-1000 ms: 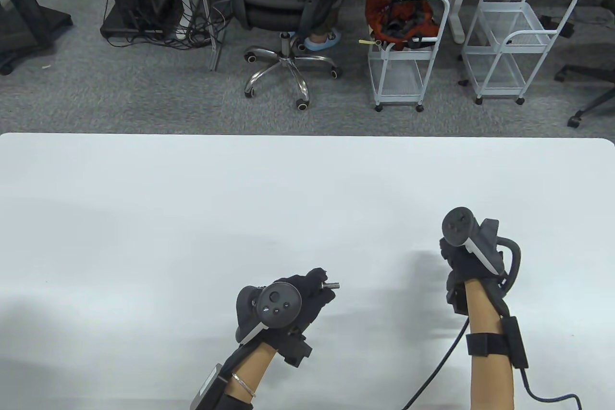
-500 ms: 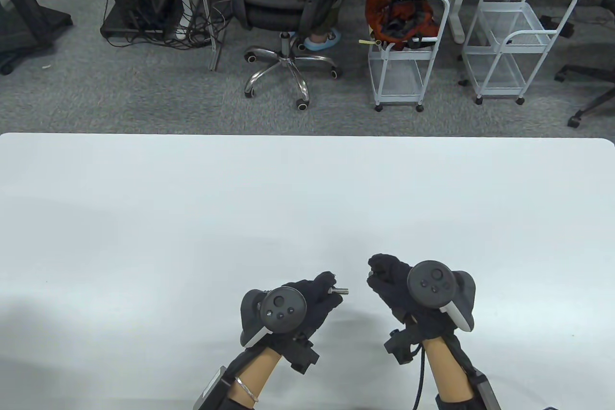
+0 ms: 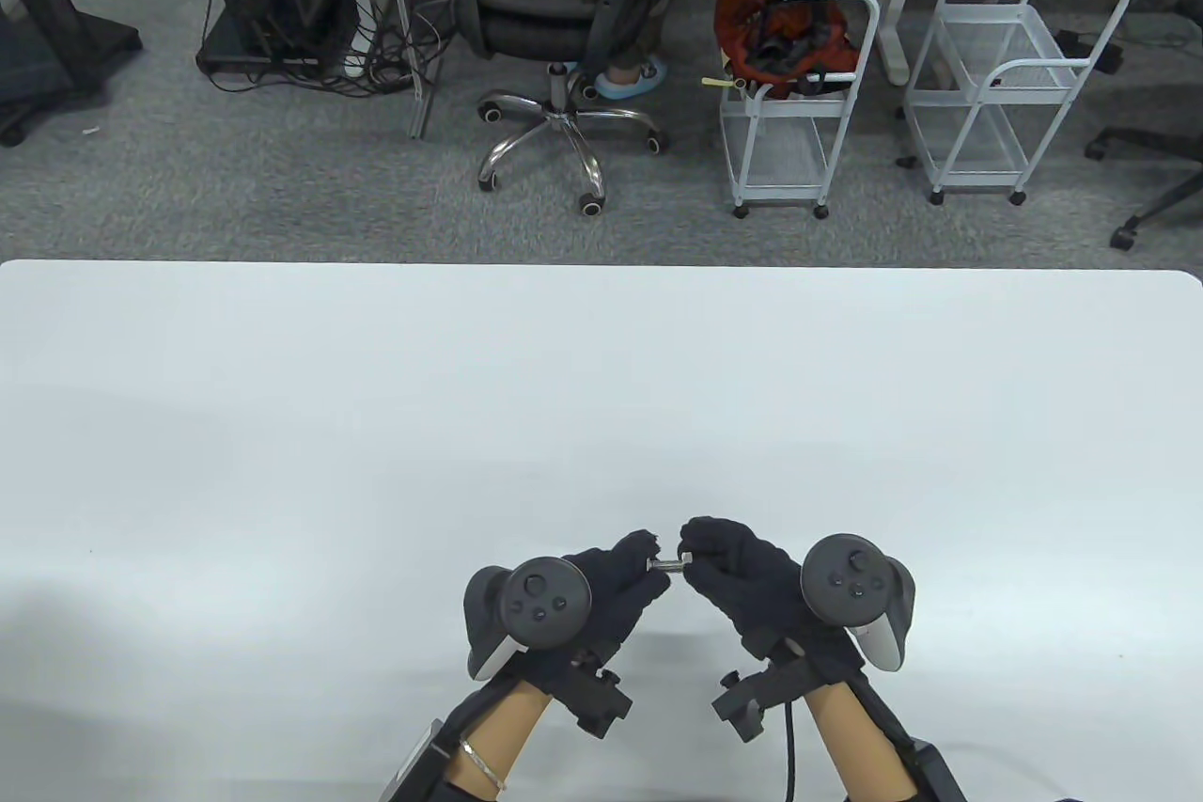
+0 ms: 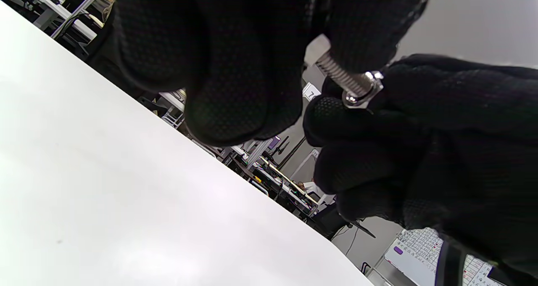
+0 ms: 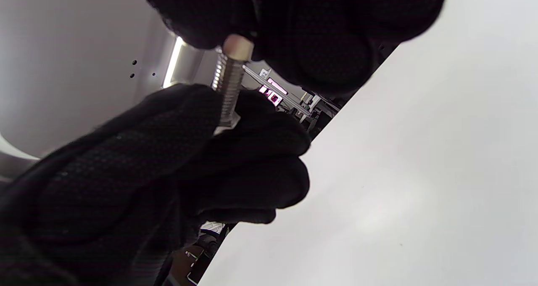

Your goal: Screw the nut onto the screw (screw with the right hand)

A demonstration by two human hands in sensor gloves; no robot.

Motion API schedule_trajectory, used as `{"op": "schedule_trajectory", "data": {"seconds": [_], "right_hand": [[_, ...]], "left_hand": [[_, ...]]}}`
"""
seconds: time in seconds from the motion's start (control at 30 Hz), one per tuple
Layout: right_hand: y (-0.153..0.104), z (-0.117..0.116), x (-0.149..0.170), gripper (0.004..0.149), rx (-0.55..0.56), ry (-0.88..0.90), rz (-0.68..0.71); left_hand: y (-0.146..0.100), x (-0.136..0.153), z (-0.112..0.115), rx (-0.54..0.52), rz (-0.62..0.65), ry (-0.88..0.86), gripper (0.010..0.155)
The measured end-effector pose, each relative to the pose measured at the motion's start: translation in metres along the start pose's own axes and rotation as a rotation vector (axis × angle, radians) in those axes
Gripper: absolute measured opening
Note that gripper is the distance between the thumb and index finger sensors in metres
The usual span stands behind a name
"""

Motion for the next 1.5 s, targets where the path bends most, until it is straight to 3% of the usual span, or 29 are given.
{"op": "schedule_trajectory", "data": {"seconds": [0.43, 0.77, 0.9, 1.07, 1.23, 1.43, 1.5], "right_hand": [[0.000, -0.005, 0.007, 0.050, -0.065, 0.111, -0.022], [-0.002, -0.013, 0.026, 0.045, -0.074, 0.310, -0.147], [-0.001, -0.016, 0.025, 0.053, -0.204, 0.323, -0.124], [0.000, -0.014, 0.021, 0.049, -0.148, 0.260, -0.084], [-0.001, -0.011, 0.016, 0.051, -0.086, 0.064, -0.024], [-0.002, -0.012, 0.017, 0.061, -0.071, 0.139, -0.052], [-0.002, -0.012, 0.016, 0.056, -0.033, 0.170, -0.019]], "left_hand": [[-0.001, -0.006, 0.000, -0.012, 0.037, 0.058, 0.051], [-0.003, -0.012, 0.001, -0.032, 0.056, 0.108, 0.050], [-0.003, -0.012, 0.001, -0.028, 0.055, 0.114, 0.049], [-0.003, -0.017, 0.002, -0.035, 0.070, 0.155, 0.049], [-0.004, -0.019, 0.001, -0.046, 0.077, 0.151, 0.048], [-0.004, -0.021, 0.002, -0.043, 0.083, 0.167, 0.048], [-0.004, -0.023, 0.002, -0.047, 0.090, 0.194, 0.048]]}}
Point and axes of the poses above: the tracker on the back of each hand, its own x axis roughly to the little-finger side, its own y axis roughly from the wrist to the fingertips, z = x × y, the point moved 4 cm from there along y, roughly from the wrist to the fingertips, and after that the axes turned 8 degrees about x, right-handed, at the moved point
